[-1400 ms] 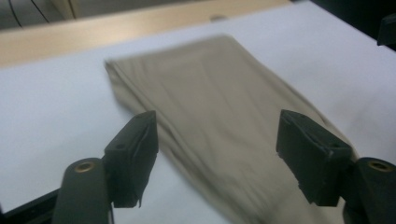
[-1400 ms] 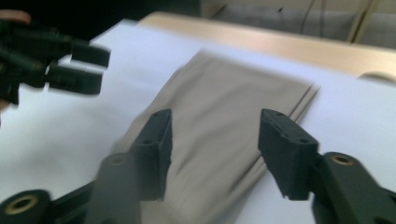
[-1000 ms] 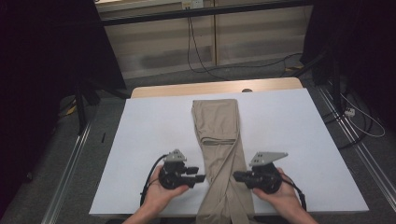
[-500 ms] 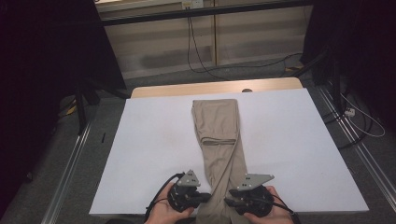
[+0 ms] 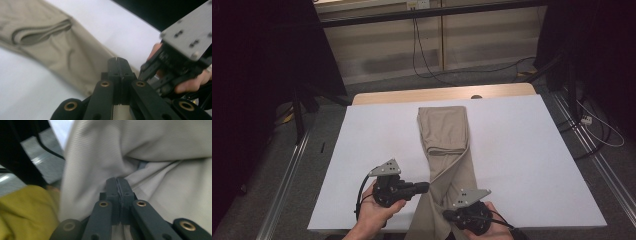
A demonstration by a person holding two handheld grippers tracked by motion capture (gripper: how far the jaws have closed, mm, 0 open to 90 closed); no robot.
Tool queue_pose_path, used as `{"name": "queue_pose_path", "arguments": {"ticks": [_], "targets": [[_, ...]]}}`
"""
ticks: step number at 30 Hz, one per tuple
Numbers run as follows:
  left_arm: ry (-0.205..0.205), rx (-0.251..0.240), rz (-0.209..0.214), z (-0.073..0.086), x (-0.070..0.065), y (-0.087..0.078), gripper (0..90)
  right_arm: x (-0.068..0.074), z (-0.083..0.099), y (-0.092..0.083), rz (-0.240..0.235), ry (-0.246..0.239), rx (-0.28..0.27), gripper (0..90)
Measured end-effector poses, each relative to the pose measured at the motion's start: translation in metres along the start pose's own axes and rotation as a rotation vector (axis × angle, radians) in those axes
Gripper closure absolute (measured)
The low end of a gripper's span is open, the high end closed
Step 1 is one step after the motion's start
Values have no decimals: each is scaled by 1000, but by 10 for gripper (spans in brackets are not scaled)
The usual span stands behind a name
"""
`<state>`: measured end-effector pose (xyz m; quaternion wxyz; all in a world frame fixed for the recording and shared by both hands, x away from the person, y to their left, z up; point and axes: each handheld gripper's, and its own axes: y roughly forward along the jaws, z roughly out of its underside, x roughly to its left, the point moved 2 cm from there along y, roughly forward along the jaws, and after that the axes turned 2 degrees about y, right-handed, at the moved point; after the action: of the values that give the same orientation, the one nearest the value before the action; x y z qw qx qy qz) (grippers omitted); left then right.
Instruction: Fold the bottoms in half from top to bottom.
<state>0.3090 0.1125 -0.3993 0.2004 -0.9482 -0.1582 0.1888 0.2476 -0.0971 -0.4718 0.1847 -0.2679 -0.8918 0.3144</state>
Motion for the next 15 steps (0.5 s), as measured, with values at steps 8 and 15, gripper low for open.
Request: {"name": "queue_pose_path", "arguments": {"ticks": [8,15], "targets": [[10,30,52,2,-13,15,900,6,-1,11,-72,44,4,760],[24,130,107,18,-29,45,900,-15,13,-42,50,106,-79,643]]}}
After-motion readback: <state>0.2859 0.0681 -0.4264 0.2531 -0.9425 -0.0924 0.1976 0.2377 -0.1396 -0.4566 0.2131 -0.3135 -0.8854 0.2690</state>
